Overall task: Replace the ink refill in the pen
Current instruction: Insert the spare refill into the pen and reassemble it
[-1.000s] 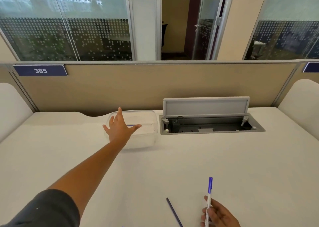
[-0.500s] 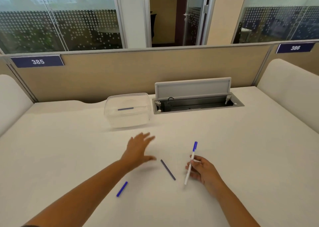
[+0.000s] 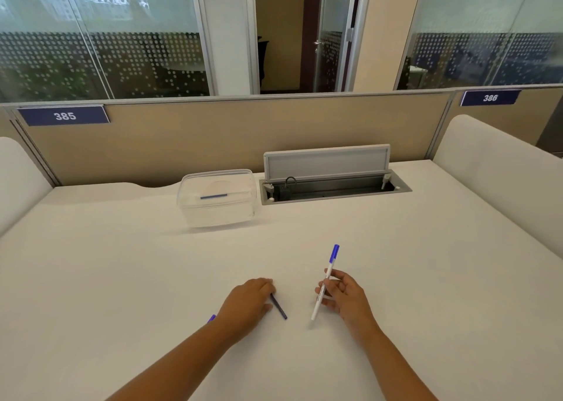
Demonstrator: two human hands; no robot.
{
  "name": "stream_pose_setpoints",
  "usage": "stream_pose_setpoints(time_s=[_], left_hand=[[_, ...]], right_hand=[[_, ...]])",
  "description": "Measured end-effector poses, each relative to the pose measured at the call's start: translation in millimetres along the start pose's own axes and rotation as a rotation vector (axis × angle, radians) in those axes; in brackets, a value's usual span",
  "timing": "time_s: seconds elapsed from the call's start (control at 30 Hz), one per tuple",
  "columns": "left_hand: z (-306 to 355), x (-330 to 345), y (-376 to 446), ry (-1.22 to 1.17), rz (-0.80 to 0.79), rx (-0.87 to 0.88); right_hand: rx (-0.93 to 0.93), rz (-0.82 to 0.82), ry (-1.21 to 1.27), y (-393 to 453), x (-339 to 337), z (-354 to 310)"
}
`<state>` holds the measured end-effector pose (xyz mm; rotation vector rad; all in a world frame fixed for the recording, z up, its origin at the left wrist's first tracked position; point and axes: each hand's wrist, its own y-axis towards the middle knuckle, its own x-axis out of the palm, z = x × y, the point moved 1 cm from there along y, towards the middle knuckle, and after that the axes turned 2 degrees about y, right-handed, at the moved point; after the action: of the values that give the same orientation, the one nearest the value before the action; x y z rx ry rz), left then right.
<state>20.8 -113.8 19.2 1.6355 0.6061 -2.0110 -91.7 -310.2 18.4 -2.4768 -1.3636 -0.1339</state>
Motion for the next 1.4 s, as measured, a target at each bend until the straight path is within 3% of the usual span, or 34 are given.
stream_pose_setpoints(time_s=[0.33,0.57,0.77,1.13,1.4], left_hand=[[4,-5,-5,0.147,0.059,-0.097],[15,-1,-16,-0.111,0.171,-0.207],[27,-1,-22,-0.247,0.159,-0.254],[26,-16,-22,-0.283,0.215,-0.249],[27,-17,-20,-0.223,0.172,-0.207]], right_hand=[[-0.011,0.021,0.029,3,-2,4],[-0.004,0.155,0.428,2,-1,2],[0.032,0.147,0.521,-6,9,10],[0.047,0.122,0.528,-7,9,8],[0.031,0.118,0.546,-8,8,9]])
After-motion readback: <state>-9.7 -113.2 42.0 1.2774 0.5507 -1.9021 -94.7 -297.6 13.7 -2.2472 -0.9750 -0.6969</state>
